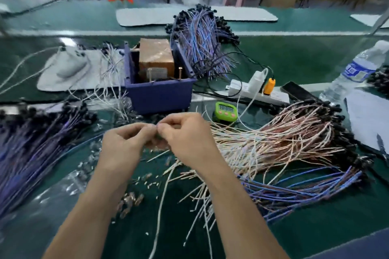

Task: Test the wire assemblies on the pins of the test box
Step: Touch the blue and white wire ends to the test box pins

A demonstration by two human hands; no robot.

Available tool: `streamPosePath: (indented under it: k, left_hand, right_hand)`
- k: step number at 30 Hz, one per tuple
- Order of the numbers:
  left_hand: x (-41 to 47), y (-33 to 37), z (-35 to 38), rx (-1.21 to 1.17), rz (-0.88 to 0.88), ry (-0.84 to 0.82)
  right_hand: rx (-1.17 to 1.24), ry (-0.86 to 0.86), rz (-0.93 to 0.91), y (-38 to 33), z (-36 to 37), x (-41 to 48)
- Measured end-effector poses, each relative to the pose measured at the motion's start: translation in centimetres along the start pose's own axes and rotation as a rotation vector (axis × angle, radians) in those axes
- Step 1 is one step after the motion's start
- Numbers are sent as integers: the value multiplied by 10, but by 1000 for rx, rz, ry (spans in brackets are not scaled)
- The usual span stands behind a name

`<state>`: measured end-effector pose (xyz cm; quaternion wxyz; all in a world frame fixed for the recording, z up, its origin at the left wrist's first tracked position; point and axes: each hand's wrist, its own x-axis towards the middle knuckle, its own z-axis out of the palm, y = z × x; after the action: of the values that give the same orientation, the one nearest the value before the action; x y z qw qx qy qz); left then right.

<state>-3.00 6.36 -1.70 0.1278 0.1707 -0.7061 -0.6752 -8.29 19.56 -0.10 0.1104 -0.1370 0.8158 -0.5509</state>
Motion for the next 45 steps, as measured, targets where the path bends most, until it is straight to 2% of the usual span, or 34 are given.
streamPosePath:
  k: [3, 6, 9, 12, 18, 24, 28, 31, 34, 37, 39, 41, 45]
  left_hand:
    - [7, 0, -24, -33, -11, 156]
    - [11, -2, -48, -7, 8, 277]
    - [15, -9, -74, 120, 16, 382]
    - [18, -21, -104, 296, -54, 497]
    - [19, -38, -138, 613, -125, 631]
    - [29, -53, -143, 820, -127, 638]
    - [33, -59, -144, 815, -117, 667]
    - [34, -58, -146, 764, 27, 676]
    - [36, -51, -153, 537, 66, 658]
    - [35, -33, -159, 161, 10, 518]
    - [29, -19, -160, -2, 6, 399]
    - [23, -7, -155, -59, -22, 303]
    - [18, 5, -136, -30, -74, 212]
  right_hand:
    - [7, -68, -28, -12, 28, 12]
    - [115, -187, 25, -20, 55, 25]
    - [140, -304, 87, -21, 80, 38]
    - [75, -362, 81, -21, 106, 50]
    - [-199, -348, -155, -29, 152, 83]
    - [-651, -403, -327, -23, 183, 99]
    - [-714, -239, -476, -18, 183, 96]
    - [-480, -211, -410, -29, 171, 90]
    - [-104, -173, -298, -49, 154, 79]
    - [276, -65, -181, -66, 132, 68]
    - [649, -32, 9, -75, 115, 63]
    - [894, -27, 149, -80, 101, 59]
    - [1047, -131, 182, -84, 90, 48]
